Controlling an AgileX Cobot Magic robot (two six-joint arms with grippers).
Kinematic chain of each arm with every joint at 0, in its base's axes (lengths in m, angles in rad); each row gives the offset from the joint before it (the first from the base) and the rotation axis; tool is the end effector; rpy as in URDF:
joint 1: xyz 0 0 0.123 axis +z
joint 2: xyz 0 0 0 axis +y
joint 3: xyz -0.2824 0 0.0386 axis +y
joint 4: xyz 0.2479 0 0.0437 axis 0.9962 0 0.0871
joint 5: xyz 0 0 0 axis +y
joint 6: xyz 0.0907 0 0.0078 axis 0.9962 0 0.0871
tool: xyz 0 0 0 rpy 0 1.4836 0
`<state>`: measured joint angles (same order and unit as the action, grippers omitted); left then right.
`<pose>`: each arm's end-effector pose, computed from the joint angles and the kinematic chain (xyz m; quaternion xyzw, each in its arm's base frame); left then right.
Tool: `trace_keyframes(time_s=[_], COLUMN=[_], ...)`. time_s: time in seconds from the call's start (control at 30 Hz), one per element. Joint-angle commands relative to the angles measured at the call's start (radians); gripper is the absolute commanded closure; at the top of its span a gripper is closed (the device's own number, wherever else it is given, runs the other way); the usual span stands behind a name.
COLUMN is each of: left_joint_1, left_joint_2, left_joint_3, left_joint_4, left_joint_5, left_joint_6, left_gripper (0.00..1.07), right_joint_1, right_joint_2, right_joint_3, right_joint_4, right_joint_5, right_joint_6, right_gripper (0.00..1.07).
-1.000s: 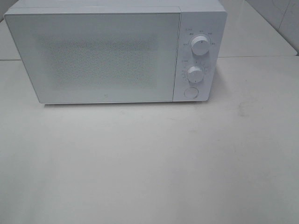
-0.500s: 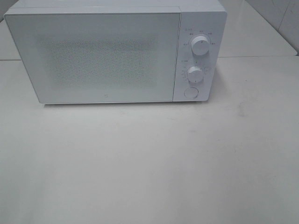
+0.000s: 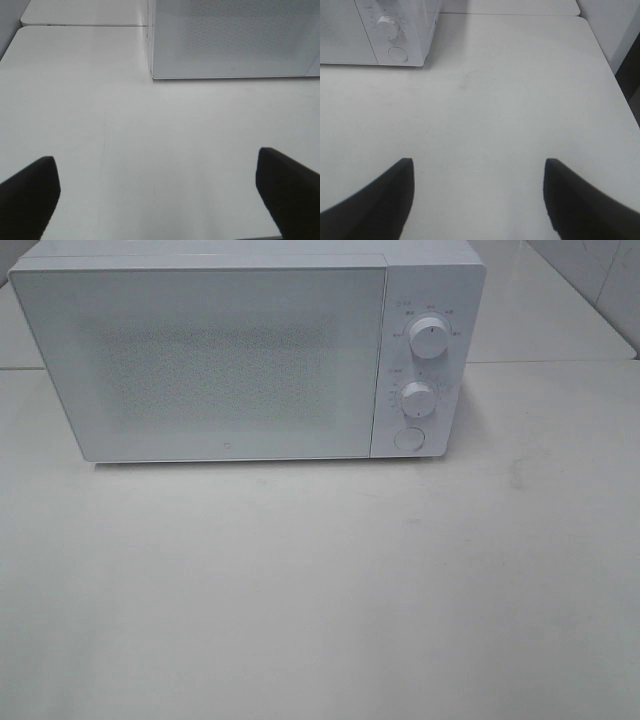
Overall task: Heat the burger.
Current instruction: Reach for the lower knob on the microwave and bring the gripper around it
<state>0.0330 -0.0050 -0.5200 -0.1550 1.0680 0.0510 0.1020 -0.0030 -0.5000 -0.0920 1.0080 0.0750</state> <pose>-0.0084 -0.0126 0.2828 0.0118 0.8460 -0.0551 0.5303 -0.0027 -0.0074 0.2818 -0.0107 0.8374 0.0023 0.5464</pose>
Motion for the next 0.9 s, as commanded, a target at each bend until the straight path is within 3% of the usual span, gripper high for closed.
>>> trace_keyframes(time_s=[0.03, 0.9], left_joint_1=[0.004, 0.004], left_joint_2=[-0.018, -0.018], left_joint_3=[0.005, 0.005], left_joint_4=[0.001, 0.001], left_joint_5=[-0.004, -0.004], left_joint_6=[-0.001, -0.001], left_gripper=[0.06, 0.07], right_joint_1=[-0.008, -0.008], right_joint_2=[-0.027, -0.018], right_joint_3=[0.002, 0.002], right_joint_4=[0.002, 0.000], right_joint_5=[-0.011, -0.012], right_joint_6=[-0.005, -0.005], right_gripper=[0.36, 0.36])
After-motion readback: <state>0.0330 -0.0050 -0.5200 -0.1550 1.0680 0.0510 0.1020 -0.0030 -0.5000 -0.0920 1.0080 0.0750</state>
